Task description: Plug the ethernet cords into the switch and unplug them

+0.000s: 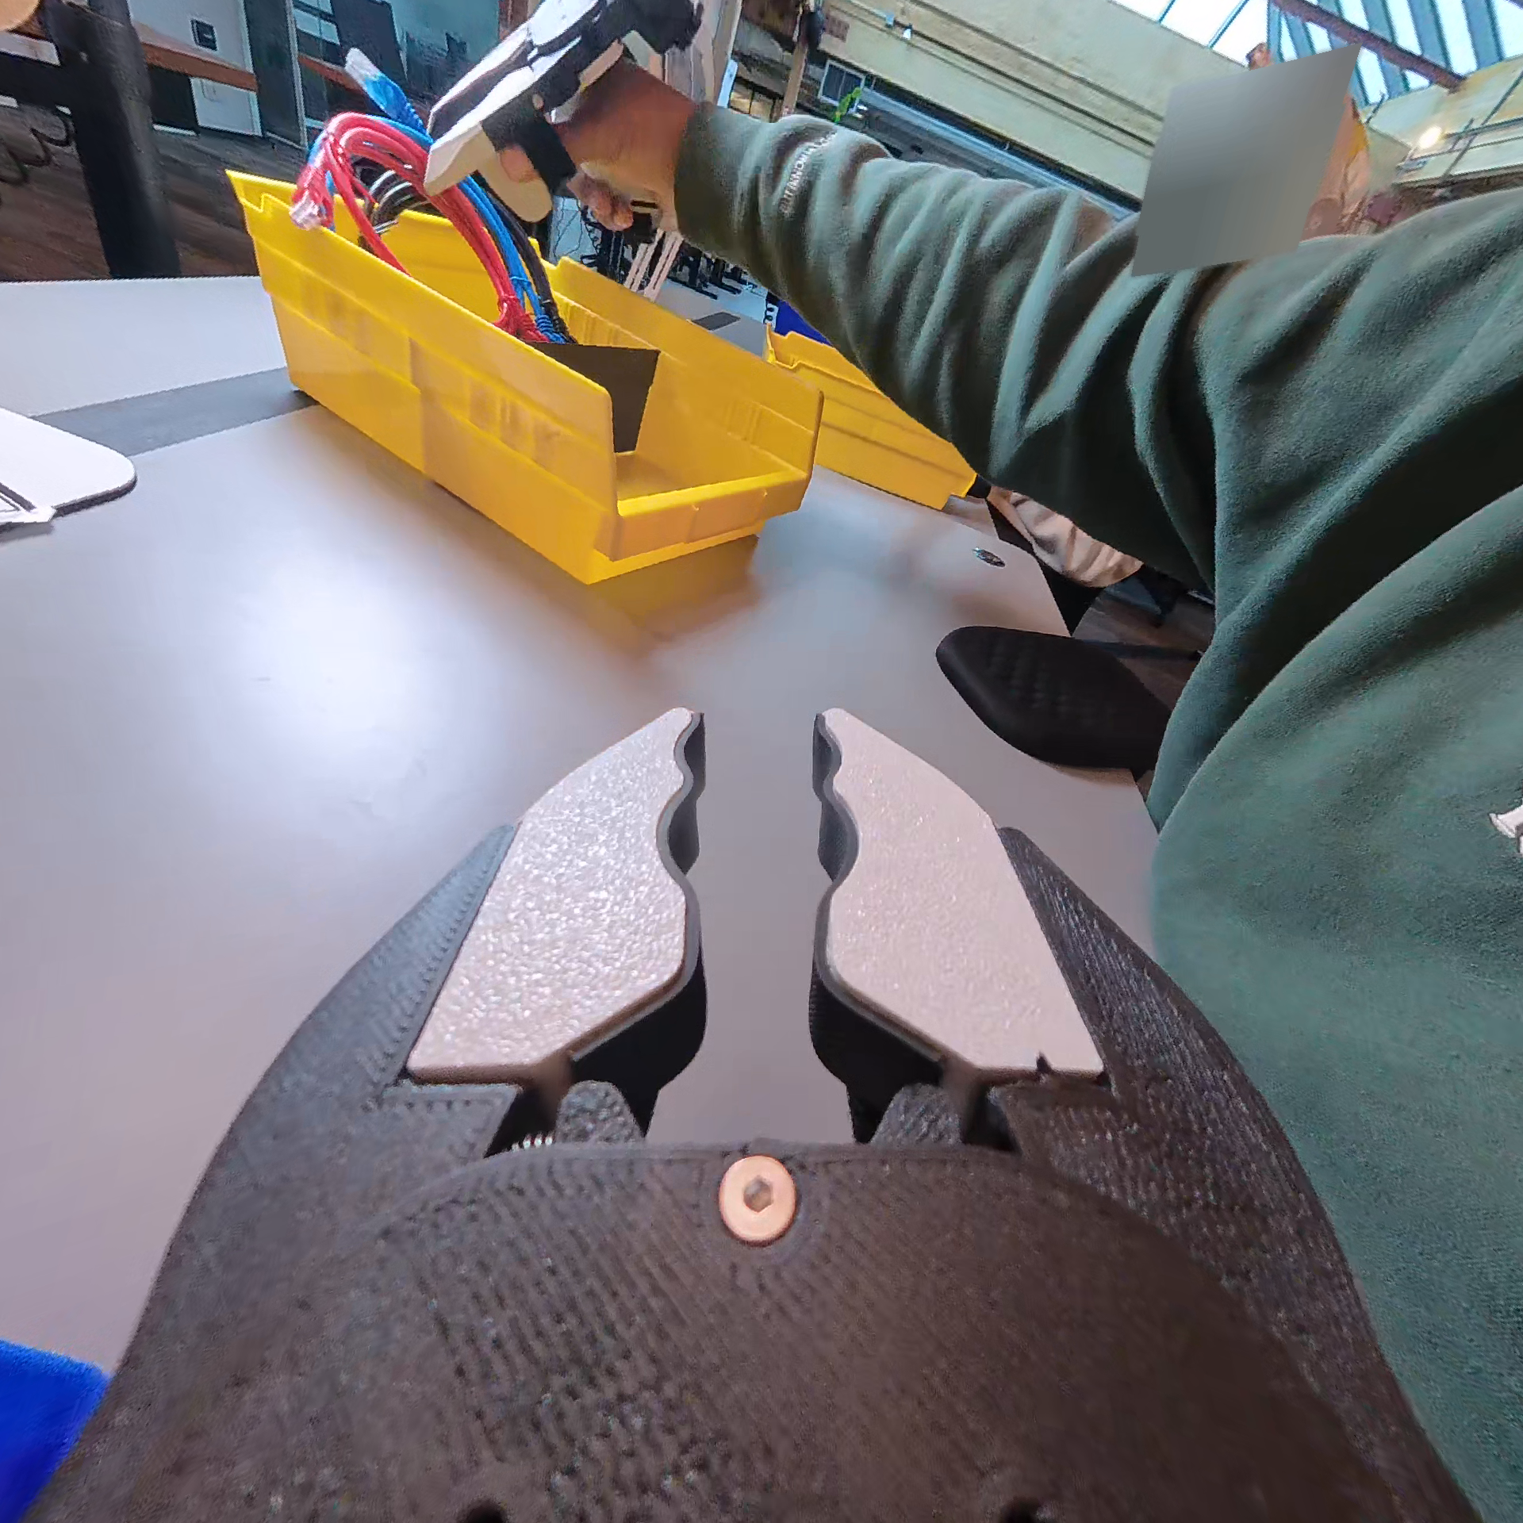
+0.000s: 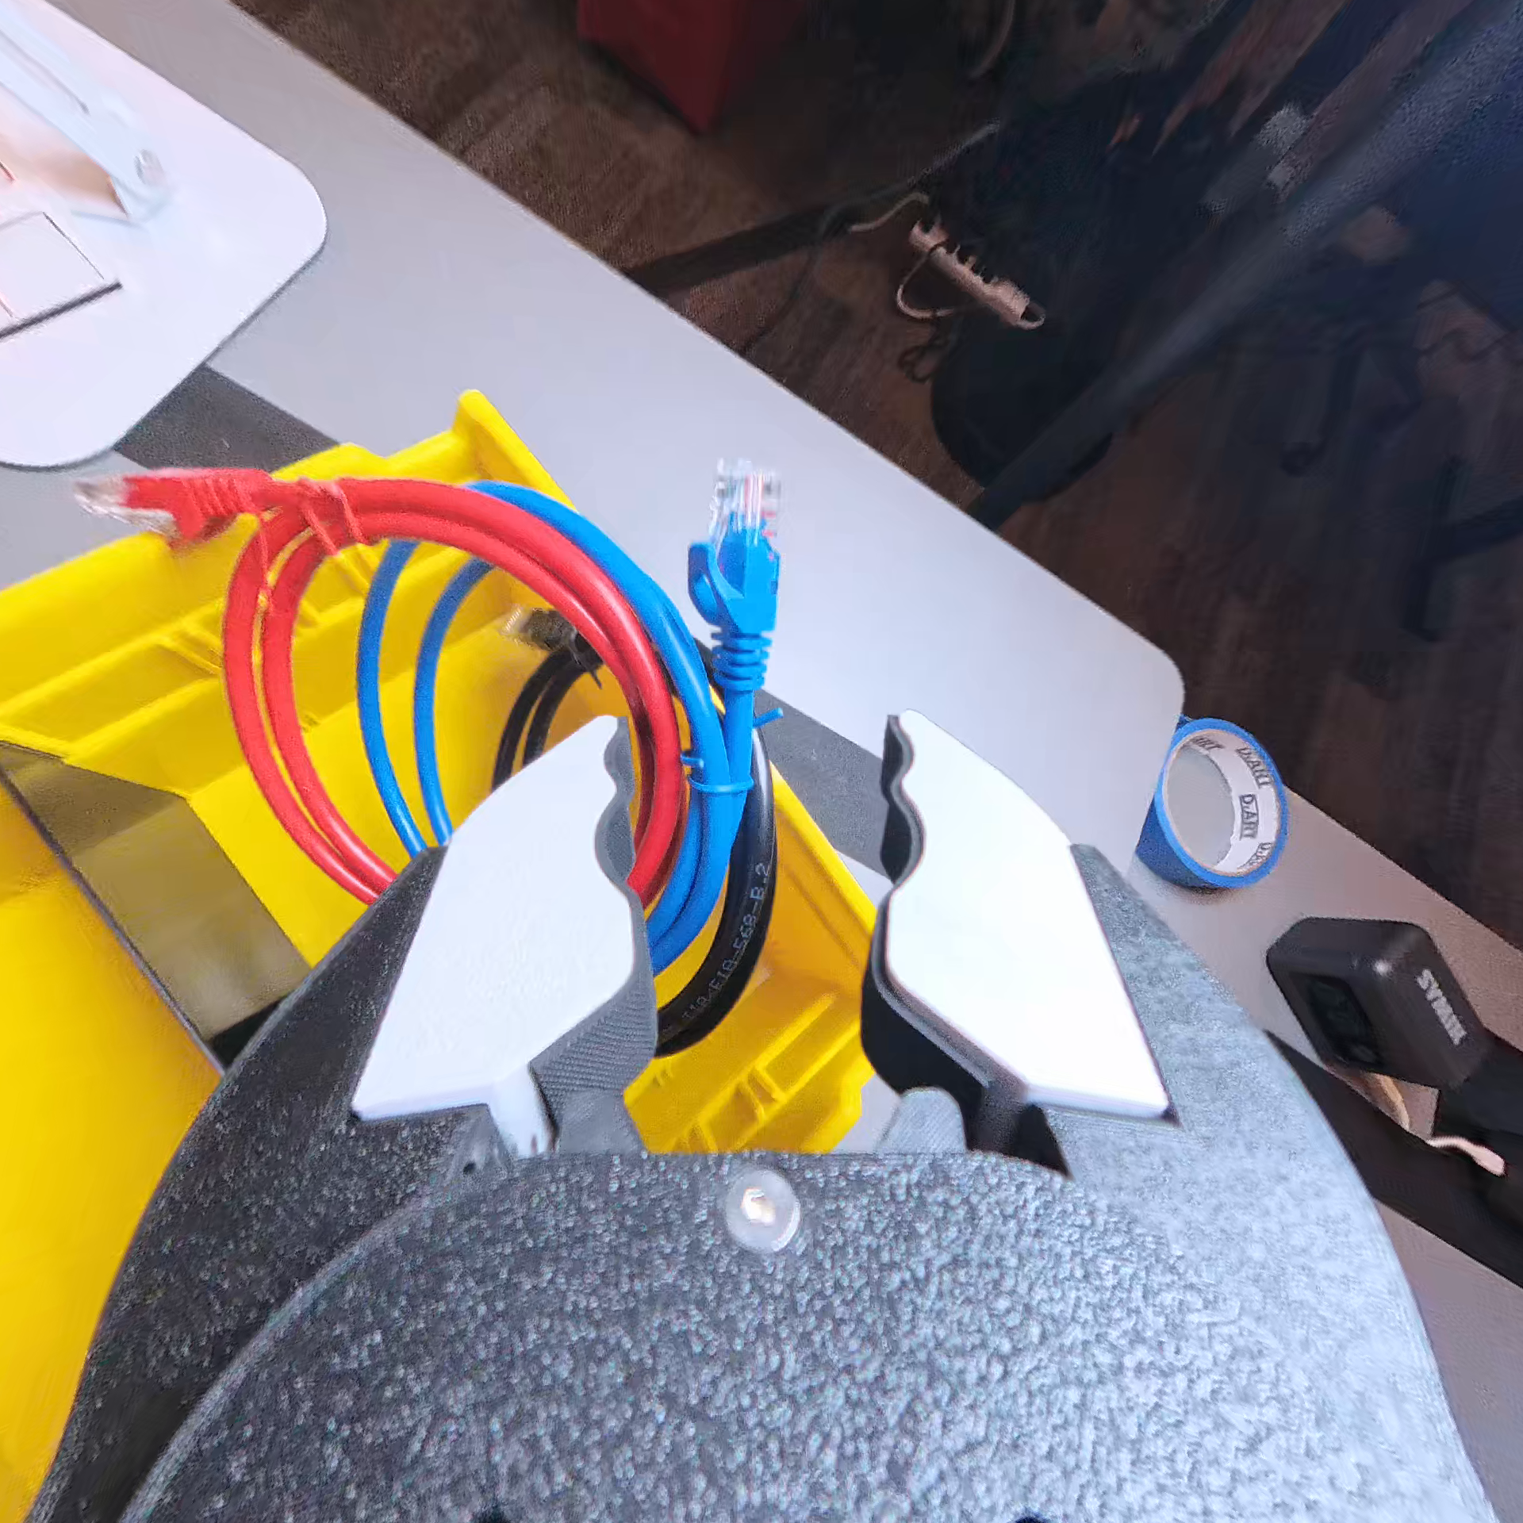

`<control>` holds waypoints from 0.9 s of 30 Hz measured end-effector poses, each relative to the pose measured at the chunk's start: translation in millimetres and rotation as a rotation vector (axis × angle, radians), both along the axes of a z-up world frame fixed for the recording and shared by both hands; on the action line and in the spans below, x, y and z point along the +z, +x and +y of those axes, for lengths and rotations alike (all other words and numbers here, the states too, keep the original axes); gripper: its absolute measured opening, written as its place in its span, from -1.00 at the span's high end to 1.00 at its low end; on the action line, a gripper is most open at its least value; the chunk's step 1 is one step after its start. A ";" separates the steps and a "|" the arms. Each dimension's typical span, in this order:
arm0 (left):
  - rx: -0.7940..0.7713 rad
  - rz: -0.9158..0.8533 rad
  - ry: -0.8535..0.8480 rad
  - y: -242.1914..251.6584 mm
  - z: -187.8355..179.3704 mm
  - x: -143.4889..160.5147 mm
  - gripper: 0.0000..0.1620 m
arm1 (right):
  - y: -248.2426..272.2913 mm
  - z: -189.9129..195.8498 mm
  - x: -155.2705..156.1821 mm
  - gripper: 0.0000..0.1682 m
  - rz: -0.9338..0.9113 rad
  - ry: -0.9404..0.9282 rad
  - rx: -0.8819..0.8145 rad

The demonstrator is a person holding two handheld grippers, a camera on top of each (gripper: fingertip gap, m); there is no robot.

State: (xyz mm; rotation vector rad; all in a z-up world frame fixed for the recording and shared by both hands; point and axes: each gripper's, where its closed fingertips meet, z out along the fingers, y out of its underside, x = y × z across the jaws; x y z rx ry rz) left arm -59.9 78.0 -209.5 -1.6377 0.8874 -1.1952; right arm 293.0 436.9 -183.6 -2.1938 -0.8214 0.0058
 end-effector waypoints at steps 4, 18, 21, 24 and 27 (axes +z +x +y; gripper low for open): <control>0.044 0.024 0.049 -5.8 1.7 8.4 0.69 | -23.4 -37.4 39.6 0.25 0.088 0.101 0.088; 0.352 1.114 -0.042 -201.0 11.6 -66.3 0.44 | -95.1 -299.5 -48.1 0.22 -0.195 -0.077 0.429; 0.320 1.303 0.016 -211.5 19.7 -99.0 0.58 | -100.5 -300.6 -59.8 0.22 -0.231 -0.075 0.406; 0.267 1.264 0.179 -184.9 18.9 -96.1 0.64 | -100.3 -292.8 -62.4 0.22 -0.300 -0.023 0.373; 0.223 1.265 0.252 -151.0 4.5 -95.4 0.64 | -100.2 -287.6 -74.2 0.21 -0.389 -0.011 0.371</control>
